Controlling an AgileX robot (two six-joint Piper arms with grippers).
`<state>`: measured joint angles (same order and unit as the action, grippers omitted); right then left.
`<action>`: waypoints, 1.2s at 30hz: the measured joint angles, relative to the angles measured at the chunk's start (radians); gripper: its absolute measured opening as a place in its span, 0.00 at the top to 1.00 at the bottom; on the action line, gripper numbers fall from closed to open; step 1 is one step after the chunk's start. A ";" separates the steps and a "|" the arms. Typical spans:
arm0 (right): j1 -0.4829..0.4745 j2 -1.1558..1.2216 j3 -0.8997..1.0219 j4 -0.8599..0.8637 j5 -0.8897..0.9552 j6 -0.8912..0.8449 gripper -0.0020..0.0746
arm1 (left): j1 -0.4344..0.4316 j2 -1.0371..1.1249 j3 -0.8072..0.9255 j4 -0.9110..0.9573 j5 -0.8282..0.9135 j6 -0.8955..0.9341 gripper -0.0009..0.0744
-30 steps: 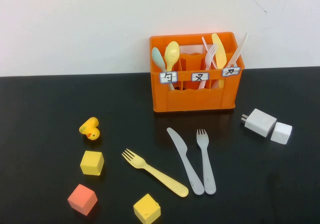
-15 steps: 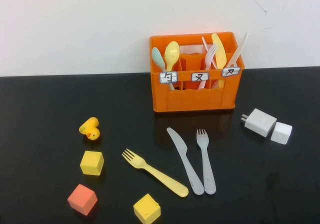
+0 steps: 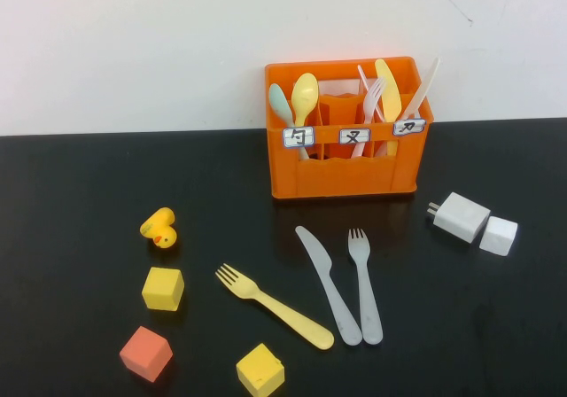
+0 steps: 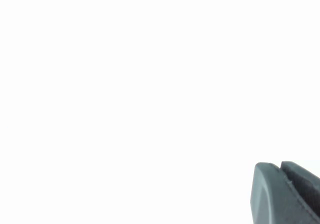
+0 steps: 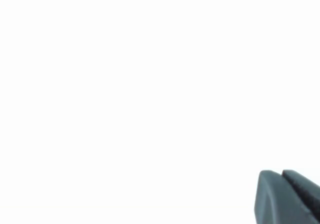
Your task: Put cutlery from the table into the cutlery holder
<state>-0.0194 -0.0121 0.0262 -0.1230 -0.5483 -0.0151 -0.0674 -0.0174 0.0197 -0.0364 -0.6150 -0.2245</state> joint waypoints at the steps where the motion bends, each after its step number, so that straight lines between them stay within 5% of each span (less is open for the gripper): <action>1: 0.000 0.000 0.000 0.000 -0.011 -0.005 0.98 | 0.000 0.000 0.000 0.000 -0.057 0.000 0.99; 5: 0.000 0.000 -0.006 0.002 -0.033 0.015 0.98 | 0.000 0.000 0.000 -0.038 -0.161 -0.072 0.99; 7: 0.000 0.000 -0.046 0.002 0.068 0.033 0.98 | 0.000 0.000 -0.027 -0.054 -0.075 -0.133 0.99; 15: 0.000 0.073 -0.418 -0.079 0.665 0.045 0.98 | 0.000 0.149 -0.459 -0.051 0.781 -0.083 0.99; 18: 0.000 0.206 -0.556 -0.079 0.903 0.033 0.98 | 0.000 0.298 -0.576 -0.044 0.977 -0.070 0.99; 23: 0.000 0.453 -0.653 0.020 1.105 -0.201 0.98 | 0.000 0.471 -0.616 -0.066 1.036 -0.087 0.99; 32: 0.000 0.738 -0.661 0.431 1.124 -0.617 0.98 | 0.000 0.838 -0.645 -0.287 1.100 -0.135 0.99; 36: 0.000 0.838 -0.661 0.575 1.140 -0.767 0.98 | -0.007 1.060 -0.702 -0.532 1.191 0.078 0.99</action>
<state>-0.0194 0.8264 -0.6346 0.4519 0.5919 -0.7819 -0.0746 1.0423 -0.6819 -0.5684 0.5755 -0.1468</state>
